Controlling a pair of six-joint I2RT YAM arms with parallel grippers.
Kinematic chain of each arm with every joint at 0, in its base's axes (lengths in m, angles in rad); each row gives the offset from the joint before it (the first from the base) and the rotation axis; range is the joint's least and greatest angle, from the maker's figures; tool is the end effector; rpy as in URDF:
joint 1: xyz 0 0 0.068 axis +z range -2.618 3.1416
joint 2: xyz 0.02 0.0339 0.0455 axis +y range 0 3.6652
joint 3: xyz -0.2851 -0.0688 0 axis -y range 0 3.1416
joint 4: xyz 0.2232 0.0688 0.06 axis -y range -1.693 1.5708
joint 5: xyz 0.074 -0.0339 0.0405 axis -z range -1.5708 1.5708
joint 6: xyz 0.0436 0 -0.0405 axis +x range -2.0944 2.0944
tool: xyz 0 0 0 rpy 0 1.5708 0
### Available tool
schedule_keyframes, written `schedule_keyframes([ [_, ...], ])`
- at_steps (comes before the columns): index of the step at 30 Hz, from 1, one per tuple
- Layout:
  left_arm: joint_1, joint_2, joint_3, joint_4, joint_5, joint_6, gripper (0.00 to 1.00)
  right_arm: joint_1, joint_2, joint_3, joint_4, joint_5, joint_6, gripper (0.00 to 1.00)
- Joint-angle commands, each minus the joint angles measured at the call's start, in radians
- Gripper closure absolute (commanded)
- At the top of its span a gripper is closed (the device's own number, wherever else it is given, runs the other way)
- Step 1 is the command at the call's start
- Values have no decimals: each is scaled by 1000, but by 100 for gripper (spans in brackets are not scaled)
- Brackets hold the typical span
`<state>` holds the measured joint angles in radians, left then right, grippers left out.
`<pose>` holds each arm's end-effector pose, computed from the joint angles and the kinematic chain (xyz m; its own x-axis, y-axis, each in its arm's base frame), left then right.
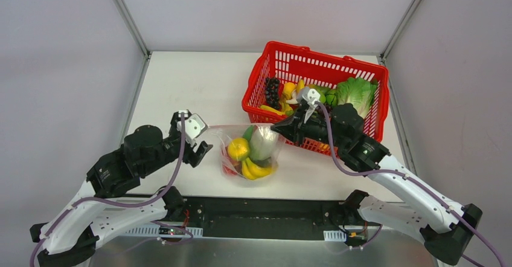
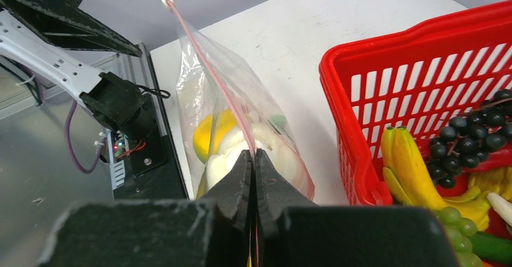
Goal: Place the food in the zip-top bag and seal the zipper
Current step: Zip the zipper food storage bag at the center of the board, then place the zipper food storage bag at the center of the board.
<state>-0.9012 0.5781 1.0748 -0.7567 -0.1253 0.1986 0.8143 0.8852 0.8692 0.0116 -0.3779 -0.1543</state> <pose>0.0429 -0.0454 0.3983 -0.0177 0.3378 -0.9411 0.7206 0.6568 0.2222 0.1106 0.1406 0.3901 0.1398 -0.0600 -0.9884 -0.9186 0.3647 -0.1521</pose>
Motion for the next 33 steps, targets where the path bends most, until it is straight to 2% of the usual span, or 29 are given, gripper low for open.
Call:
schedule_keyframes([
  [1, 8, -42, -42, 122, -145, -60, 22, -4, 25, 48, 66, -93, 37, 100],
  [6, 9, -104, -77, 201, -286, -128, 10, -3, 117, 113, 136, -204, 114, 100],
  [10, 9, -71, -22, 128, -494, -195, 8, -4, 251, 234, 171, -216, 188, 100],
  [15, 8, -83, 26, 98, -549, -276, 5, -3, 430, 407, 204, -285, 234, 100],
  [21, 9, -218, 16, 153, -567, -346, 3, -3, 625, 678, 140, -322, 163, 100],
  [26, 9, -293, 20, 120, -572, -376, 3, -5, 779, 958, -130, -441, -58, 100],
  [29, 9, -312, 22, 110, -582, -381, 4, -7, 802, 943, -155, -483, -131, 100],
  [33, 9, -316, 19, 103, -584, -382, 3, 9, 766, 751, -190, -557, -213, 100],
])
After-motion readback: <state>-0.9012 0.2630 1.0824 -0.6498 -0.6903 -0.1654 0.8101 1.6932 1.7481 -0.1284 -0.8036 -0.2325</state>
